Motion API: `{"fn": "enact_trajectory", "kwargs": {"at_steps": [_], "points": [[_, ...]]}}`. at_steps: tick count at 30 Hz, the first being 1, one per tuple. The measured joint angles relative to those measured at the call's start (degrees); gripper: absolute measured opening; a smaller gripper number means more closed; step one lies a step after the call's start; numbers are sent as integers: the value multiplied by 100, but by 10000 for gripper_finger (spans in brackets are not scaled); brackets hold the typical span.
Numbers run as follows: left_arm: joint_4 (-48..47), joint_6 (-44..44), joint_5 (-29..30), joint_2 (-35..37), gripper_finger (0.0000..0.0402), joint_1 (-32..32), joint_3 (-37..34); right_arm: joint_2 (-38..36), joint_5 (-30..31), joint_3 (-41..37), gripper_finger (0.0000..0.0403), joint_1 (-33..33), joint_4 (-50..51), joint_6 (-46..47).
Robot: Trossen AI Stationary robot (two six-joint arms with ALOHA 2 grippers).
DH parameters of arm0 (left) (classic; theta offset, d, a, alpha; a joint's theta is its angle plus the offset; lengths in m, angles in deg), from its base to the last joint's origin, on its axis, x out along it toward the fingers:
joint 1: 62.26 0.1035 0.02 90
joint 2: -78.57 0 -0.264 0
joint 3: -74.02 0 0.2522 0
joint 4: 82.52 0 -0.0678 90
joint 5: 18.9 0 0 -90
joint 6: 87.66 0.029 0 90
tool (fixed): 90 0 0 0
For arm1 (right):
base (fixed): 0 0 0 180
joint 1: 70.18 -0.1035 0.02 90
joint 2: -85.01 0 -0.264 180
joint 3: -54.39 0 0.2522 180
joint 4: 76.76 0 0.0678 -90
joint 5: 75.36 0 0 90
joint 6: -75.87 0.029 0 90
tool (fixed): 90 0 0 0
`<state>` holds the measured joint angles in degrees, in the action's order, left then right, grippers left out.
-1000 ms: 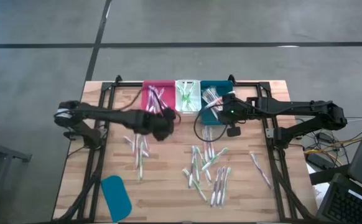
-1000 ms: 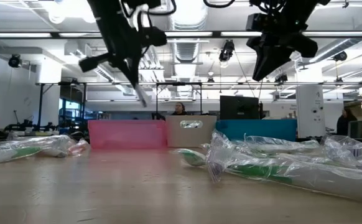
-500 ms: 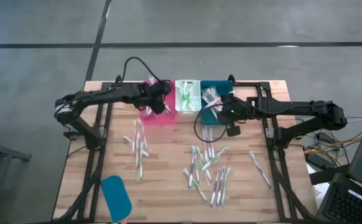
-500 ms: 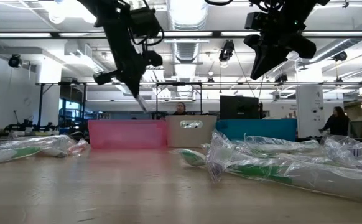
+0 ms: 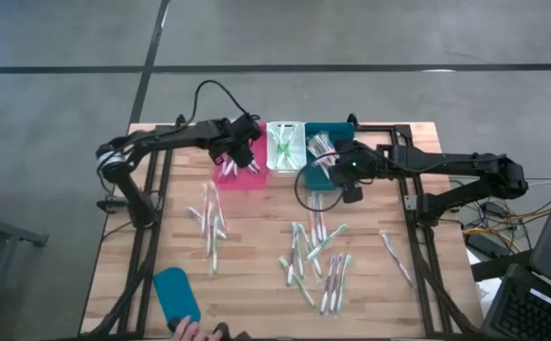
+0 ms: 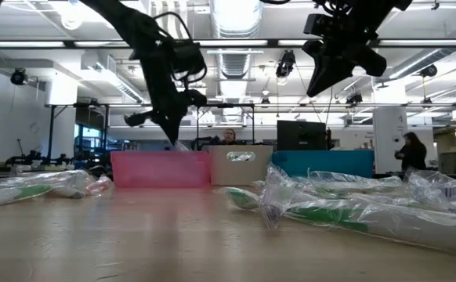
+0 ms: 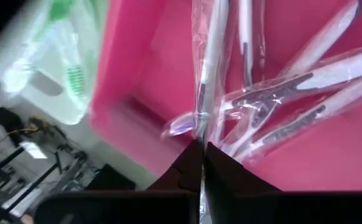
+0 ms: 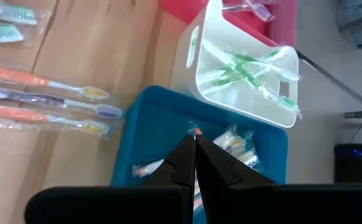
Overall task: Pick & Place Toothbrushes
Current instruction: Put the violet toothbrush into the pink bin, then put the green toothbrush into the white bin
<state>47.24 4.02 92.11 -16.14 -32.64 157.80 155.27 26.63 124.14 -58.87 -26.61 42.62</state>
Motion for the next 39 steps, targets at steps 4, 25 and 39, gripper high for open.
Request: {"fn": "enact_trajectory", "kwargs": {"at_steps": [4, 25, 39], "points": [[11, -37, -172, -169, 13, 49, 0, 0, -5, -2, 8, 101, -82, 5], [-61, -1814, -779, 111, 127, -212, 2, 0, -56, -20, 8, 159, -46, 528], [-222, -8020, -1605, 805, 114, -583, 8, 0, -151, -20, 8, -887, 688, 1187]]}}
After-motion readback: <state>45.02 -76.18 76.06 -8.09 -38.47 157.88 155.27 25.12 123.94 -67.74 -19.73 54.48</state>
